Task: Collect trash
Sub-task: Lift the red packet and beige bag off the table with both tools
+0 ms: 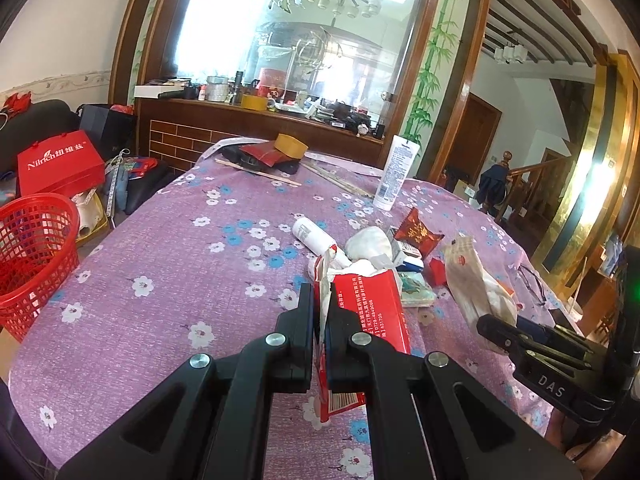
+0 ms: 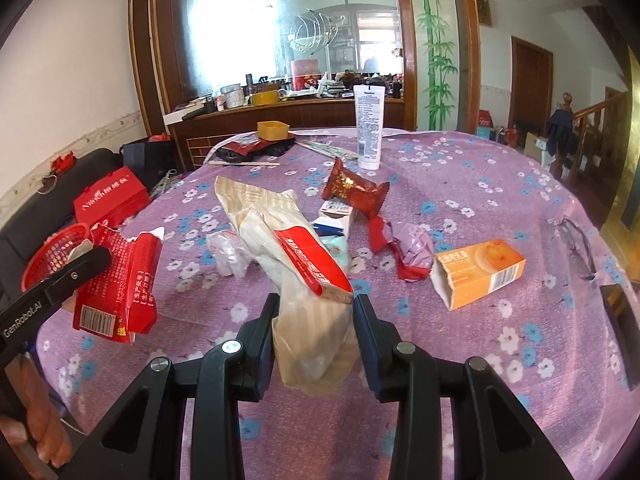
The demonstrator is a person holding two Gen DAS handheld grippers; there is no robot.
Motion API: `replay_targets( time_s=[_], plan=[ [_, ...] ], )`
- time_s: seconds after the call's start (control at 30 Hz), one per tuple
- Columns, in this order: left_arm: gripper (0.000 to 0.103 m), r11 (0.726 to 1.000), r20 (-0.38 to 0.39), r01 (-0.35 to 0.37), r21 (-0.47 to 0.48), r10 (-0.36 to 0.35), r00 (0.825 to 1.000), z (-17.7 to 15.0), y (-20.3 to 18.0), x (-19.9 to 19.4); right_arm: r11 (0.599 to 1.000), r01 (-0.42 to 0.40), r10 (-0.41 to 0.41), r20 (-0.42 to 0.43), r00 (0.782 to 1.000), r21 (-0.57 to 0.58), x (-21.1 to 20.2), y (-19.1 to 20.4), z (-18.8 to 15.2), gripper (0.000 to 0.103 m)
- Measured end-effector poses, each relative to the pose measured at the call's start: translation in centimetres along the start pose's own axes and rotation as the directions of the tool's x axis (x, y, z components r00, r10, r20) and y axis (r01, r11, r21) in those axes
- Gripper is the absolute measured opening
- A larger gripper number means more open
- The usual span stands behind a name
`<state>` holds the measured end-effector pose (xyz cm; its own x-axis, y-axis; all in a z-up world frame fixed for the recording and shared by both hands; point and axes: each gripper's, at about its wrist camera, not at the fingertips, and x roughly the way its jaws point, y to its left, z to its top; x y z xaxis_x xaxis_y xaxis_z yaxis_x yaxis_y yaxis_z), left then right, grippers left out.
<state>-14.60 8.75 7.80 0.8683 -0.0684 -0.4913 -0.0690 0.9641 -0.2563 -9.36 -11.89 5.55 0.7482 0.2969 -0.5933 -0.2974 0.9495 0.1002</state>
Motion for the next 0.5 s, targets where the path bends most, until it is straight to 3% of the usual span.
replay_targets(
  time_s=[0.5],
  plan=[
    [0.004,0.998,0.023,-0.044,-0.042,0.045,0.999,0.8,1.7,-0.9,0.985,-0.169,0.171,-0.044,0.984,0.045,0.2,1.4,0.7,0.04]
  ],
)
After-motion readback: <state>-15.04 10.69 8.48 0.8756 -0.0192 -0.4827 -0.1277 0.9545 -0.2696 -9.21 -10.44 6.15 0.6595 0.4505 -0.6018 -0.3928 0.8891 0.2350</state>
